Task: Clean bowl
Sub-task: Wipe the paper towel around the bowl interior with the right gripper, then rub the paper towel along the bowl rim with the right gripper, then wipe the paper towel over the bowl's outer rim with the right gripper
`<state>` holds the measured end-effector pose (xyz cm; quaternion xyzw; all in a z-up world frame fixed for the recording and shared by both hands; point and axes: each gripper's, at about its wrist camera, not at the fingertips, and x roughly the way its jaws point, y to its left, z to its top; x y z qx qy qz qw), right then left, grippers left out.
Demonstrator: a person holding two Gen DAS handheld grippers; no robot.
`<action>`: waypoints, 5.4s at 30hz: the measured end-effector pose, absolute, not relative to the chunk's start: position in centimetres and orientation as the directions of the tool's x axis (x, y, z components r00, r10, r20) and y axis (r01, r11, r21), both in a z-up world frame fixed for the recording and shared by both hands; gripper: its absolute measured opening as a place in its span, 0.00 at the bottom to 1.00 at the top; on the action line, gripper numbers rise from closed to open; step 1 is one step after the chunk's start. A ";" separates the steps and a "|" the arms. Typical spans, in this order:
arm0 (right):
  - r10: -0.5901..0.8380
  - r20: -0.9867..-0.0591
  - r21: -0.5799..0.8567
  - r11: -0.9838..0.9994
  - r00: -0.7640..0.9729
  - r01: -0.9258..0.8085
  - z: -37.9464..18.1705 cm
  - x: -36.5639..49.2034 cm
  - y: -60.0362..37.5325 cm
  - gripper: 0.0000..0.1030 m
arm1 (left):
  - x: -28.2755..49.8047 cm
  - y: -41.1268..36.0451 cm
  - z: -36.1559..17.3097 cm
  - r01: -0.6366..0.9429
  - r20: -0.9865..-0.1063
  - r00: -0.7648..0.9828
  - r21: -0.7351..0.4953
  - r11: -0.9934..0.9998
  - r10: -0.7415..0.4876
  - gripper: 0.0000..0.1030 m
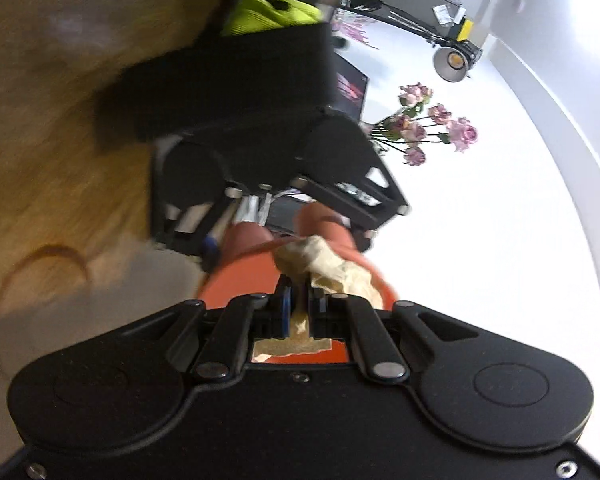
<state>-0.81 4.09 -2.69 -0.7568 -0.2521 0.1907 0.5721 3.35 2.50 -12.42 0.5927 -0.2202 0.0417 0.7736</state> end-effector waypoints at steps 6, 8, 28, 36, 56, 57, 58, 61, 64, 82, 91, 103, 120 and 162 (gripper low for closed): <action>0.563 0.056 -0.960 -0.197 0.825 0.200 -2.1 -3.2 -1.0 0.07 | 3.5 2.4 -12.4 -0.325 0.389 0.900 0.899 0.294 -0.197 0.94; 0.551 0.066 -0.958 -0.198 0.832 0.207 -2.6 -3.0 -1.7 0.07 | 3.5 2.4 -12.4 -0.325 0.389 0.900 0.899 0.294 -0.197 0.94; 0.437 -0.041 -0.942 -0.316 0.899 0.111 -3.7 3.2 0.1 0.07 | 3.6 2.3 -12.4 -0.324 0.389 0.900 0.899 0.294 -0.197 0.94; 0.560 -0.093 -0.937 -0.329 0.823 0.119 -4.6 0.5 4.0 0.07 | 3.8 2.2 -12.5 -0.324 0.389 0.900 0.899 0.294 -0.197 0.94; 0.577 0.205 -0.943 -0.100 0.791 0.318 0.8 1.4 0.6 0.06 | 3.7 2.3 -12.6 -0.324 0.389 0.900 0.899 0.294 -0.198 0.94; 0.566 0.202 -0.944 -0.106 0.799 0.313 0.7 2.0 0.7 0.06 | 3.7 2.3 -12.6 -0.324 0.389 0.900 0.899 0.294 -0.198 0.94; 0.556 0.199 -0.944 -0.112 0.807 0.310 0.6 2.5 0.7 0.06 | 3.7 2.3 -12.6 -0.325 0.390 0.899 0.899 0.294 -0.198 0.94; 0.538 0.186 -0.943 -0.137 0.822 0.303 0.3 3.0 -0.5 0.06 | 3.3 2.6 -12.5 -0.325 0.391 0.899 0.899 0.295 -0.198 0.94; 0.510 0.174 -0.945 -0.153 0.842 0.288 -0.7 2.9 -3.0 0.06 | 3.1 2.6 -12.4 -0.327 0.392 0.899 0.898 0.295 -0.198 0.94; 0.483 -0.056 -0.934 -0.335 0.874 0.125 -9.6 -0.4 -10.9 0.06 | 3.1 2.7 -12.4 -0.326 0.391 0.898 0.898 0.295 -0.199 0.94; 0.516 -0.129 -0.926 -0.369 0.847 0.085 -11.3 -2.4 -10.8 0.06 | 3.0 2.7 -12.4 -0.326 0.391 0.899 0.898 0.295 -0.199 0.94; 0.609 -0.124 -0.944 -0.316 0.783 0.096 -11.3 -5.6 -8.8 0.06 | 2.8 2.8 -12.5 -0.326 0.391 0.899 0.898 0.295 -0.199 0.94; 0.693 0.032 -0.952 -0.198 0.720 0.233 -6.5 -7.0 -6.3 0.06 | 2.6 2.8 -12.6 -0.326 0.391 0.899 0.898 0.295 -0.198 0.95; 0.427 -0.002 -0.953 -0.274 0.904 0.127 -6.3 3.2 -8.0 0.07 | 3.2 2.6 -12.6 -0.326 0.392 0.899 0.898 0.294 -0.198 0.95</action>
